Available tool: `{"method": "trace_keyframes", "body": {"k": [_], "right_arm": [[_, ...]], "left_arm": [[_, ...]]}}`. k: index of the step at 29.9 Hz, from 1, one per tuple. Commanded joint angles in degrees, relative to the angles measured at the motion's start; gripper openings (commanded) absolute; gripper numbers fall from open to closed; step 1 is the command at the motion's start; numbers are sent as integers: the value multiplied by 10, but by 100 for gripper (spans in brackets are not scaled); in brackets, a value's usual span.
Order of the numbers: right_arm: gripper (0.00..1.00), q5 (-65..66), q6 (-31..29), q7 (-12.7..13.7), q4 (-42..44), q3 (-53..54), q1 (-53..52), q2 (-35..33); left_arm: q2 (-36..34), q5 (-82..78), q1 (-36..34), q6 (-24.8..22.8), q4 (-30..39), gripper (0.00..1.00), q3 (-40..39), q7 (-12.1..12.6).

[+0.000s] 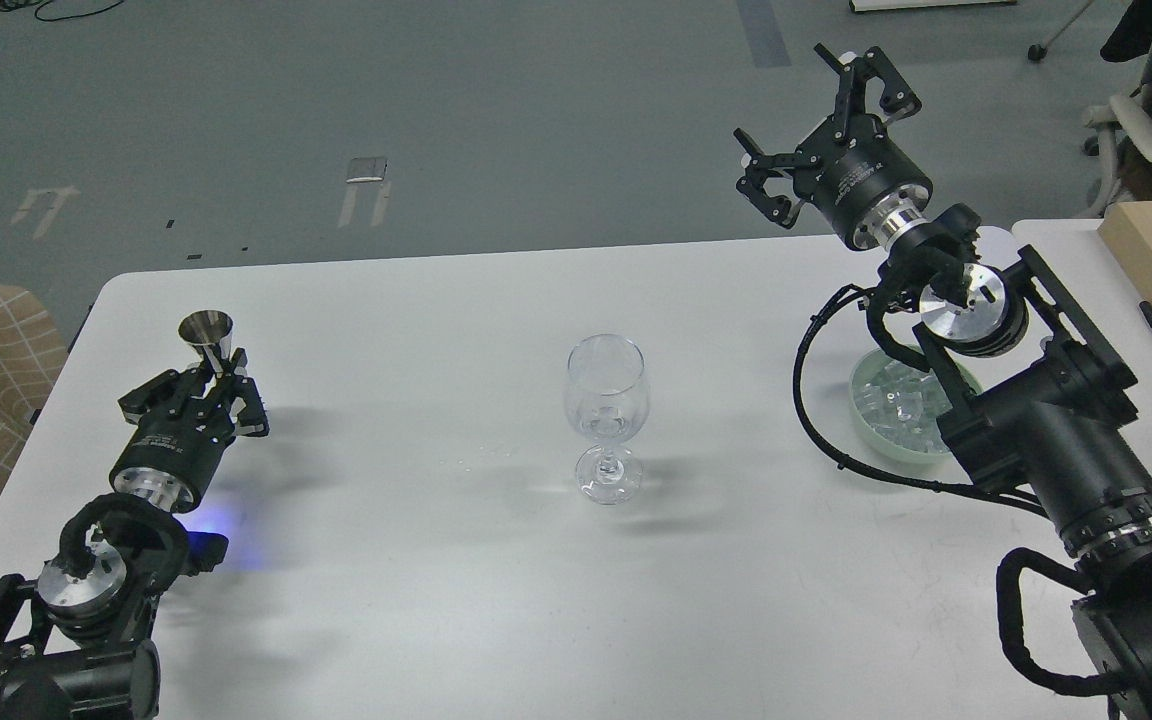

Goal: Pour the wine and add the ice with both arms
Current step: 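Set the jigger on the table and open the left gripper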

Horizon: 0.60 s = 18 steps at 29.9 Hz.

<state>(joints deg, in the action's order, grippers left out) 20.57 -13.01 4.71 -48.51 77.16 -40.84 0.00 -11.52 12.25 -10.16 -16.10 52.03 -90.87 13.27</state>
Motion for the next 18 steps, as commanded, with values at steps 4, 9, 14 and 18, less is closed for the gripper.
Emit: {"method": "trace_keyframes", "body": {"k": [4,9,14,18], "right_arm": [[100,0,0,0,2,1,0,0],[100,0,0,0,2,2,0,0],[100,0,0,0,2,2,0,0],[100,0,0,-1,2,2,0,0]], "left_arm": [[1,1,0,0,0,39,-1,-2],[0,0,0,0,0,39,0,-2],[0,0,0,1,0,42,1,0],[0,-1,0,0,1,48,2,2]]}}
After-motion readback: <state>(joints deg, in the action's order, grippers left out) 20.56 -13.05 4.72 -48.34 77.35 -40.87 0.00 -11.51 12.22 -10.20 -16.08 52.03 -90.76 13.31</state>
